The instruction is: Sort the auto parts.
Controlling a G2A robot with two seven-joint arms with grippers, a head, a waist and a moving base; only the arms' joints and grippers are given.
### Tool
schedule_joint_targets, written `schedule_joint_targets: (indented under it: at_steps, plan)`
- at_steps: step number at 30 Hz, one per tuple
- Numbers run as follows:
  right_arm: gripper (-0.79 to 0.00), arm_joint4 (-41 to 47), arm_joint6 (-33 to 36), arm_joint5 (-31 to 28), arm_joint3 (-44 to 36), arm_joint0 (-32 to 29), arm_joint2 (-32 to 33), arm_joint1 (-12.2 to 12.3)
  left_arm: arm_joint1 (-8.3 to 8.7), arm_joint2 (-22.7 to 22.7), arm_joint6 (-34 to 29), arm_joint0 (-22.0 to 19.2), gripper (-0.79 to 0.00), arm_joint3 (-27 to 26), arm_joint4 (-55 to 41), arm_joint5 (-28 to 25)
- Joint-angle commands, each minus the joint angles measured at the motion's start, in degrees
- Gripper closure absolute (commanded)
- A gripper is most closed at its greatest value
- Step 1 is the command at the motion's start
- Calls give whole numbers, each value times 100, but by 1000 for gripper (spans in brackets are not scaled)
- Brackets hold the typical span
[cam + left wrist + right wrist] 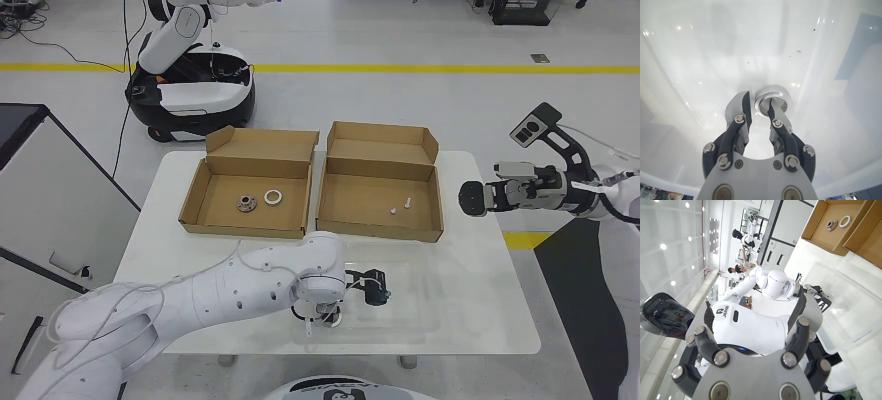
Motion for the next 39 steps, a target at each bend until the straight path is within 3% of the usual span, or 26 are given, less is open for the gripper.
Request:
schedule_joint_targets:
  at_steps: [1,14,15,27,39]
  plan:
    - [-785,0,0,0,0,0,0,0,6,0,-11,-28,-249,-15,-13,12]
    - [-785,0,0,0,0,0,0,0,-1,0,34,78,-215,66,-1,-34]
    - [-785,0,0,0,0,0,0,0,-4,0,30,76,-6,75,11,-30]
    - [-785,0,0,0,0,0,0,0,85,-95,-99,-311,0,-52,-280,100]
    - [-785,0,0,0,0,0,0,0,464,-642,-247,-1154,0,-902,-881,247]
